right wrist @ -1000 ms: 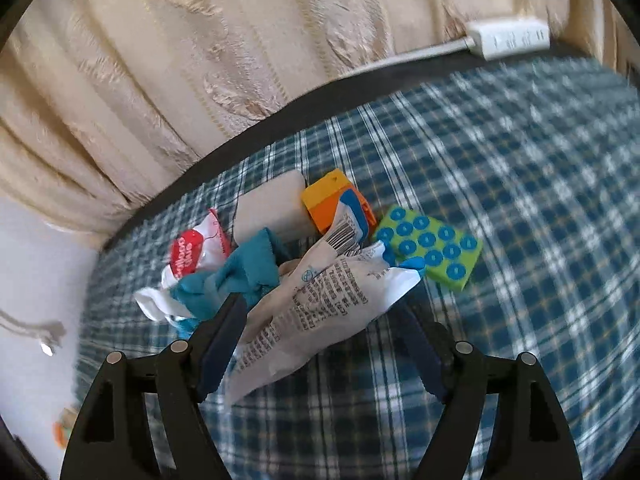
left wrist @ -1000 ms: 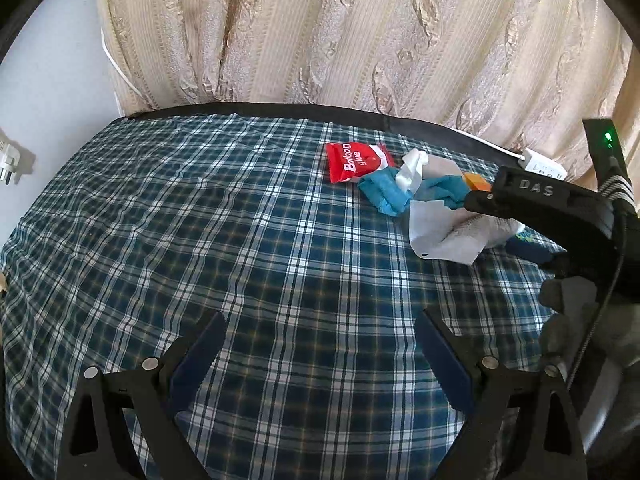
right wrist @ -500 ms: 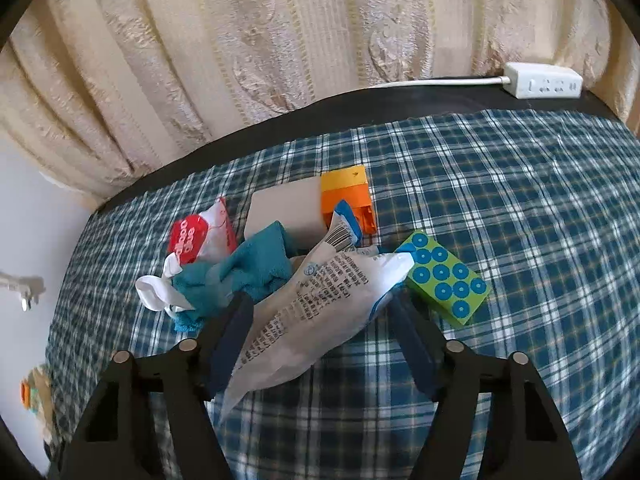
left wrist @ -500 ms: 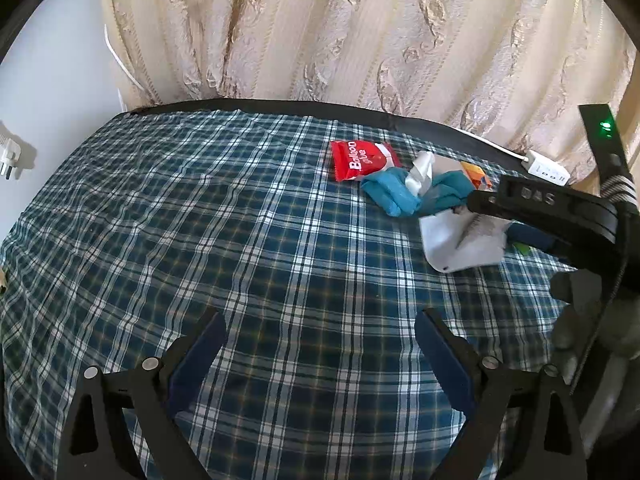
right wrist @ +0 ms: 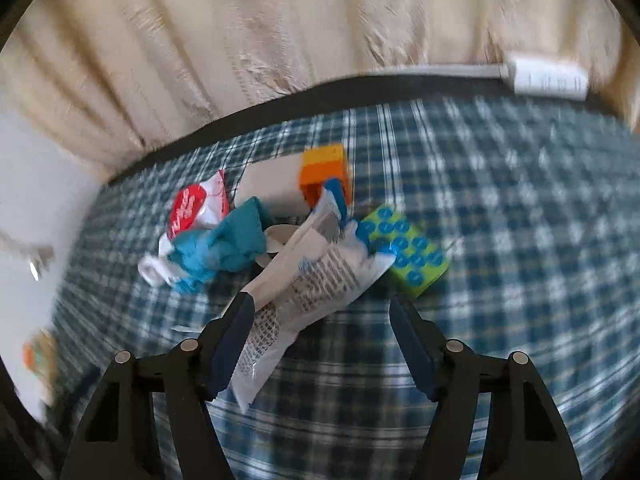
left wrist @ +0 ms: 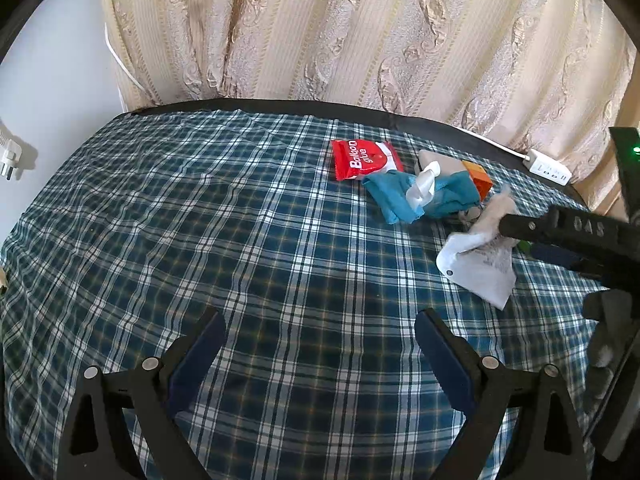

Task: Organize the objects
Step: 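Grasp the white wrapped packet with the right gripper and lift it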

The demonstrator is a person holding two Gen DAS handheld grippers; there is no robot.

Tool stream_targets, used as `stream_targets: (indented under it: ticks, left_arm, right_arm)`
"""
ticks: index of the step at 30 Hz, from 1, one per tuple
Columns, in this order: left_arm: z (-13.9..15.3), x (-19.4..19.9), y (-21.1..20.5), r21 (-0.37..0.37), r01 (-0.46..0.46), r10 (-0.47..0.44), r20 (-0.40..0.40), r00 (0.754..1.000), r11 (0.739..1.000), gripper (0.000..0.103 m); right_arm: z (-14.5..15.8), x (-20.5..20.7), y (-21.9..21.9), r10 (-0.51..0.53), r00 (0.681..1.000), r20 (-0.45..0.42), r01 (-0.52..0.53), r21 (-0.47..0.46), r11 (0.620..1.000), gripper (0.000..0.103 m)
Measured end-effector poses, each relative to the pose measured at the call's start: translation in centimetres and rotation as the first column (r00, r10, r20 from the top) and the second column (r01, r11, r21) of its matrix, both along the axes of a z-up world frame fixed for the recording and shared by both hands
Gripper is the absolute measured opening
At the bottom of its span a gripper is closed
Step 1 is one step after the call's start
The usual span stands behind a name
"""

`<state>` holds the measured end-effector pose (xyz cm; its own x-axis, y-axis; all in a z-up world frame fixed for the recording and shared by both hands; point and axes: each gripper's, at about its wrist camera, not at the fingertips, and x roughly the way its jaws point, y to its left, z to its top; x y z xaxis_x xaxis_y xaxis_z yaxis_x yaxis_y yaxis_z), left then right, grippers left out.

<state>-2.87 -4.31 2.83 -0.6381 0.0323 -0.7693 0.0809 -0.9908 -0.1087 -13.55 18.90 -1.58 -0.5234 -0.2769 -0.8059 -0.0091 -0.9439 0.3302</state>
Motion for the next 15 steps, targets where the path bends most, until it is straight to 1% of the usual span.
stream_targets:
  ticks: [2, 4, 7, 11, 15]
  left_arm:
    - [0.0, -0.1, -0.1, 0.002, -0.005, 0.005, 0.000, 1.000, 1.000, 0.098]
    - [0.1, -0.1, -0.3, 0.005, -0.009, 0.009, 0.001, 1.000, 1.000, 0.098]
    - [0.1, -0.1, -0.4, 0.004, -0.008, 0.008, 0.000, 1.000, 1.000, 0.098]
    - [0.1, -0.1, -0.5, 0.003, -0.010, 0.010, 0.000, 1.000, 1.000, 0.098]
    - [0.1, -0.1, -0.7, 0.002, -0.019, 0.019, 0.002, 1.000, 1.000, 0.098]
  right_arm:
    - [-0.7, -0.5, 0.2, -0.041, 0.998, 0.039, 0.044, -0.078, 0.996, 0.072]
    - [-0.8, -0.8, -0.1, -0.066, 0.997, 0.042, 0.070, -0.099, 0.993, 0.072]
    - [-0.5, -1.5, -1.4, -0.084, 0.996, 0.019, 0.084, -0.057, 0.995, 0.072]
    - [-0.5, -2.2, -2.8, -0.091, 0.996, 0.014, 0.091, -0.020, 0.996, 0.072]
    - [-0.6, -2.6, -4.5, -0.065, 0.998, -0.016, 0.065, 0.065, 0.996, 0.072]
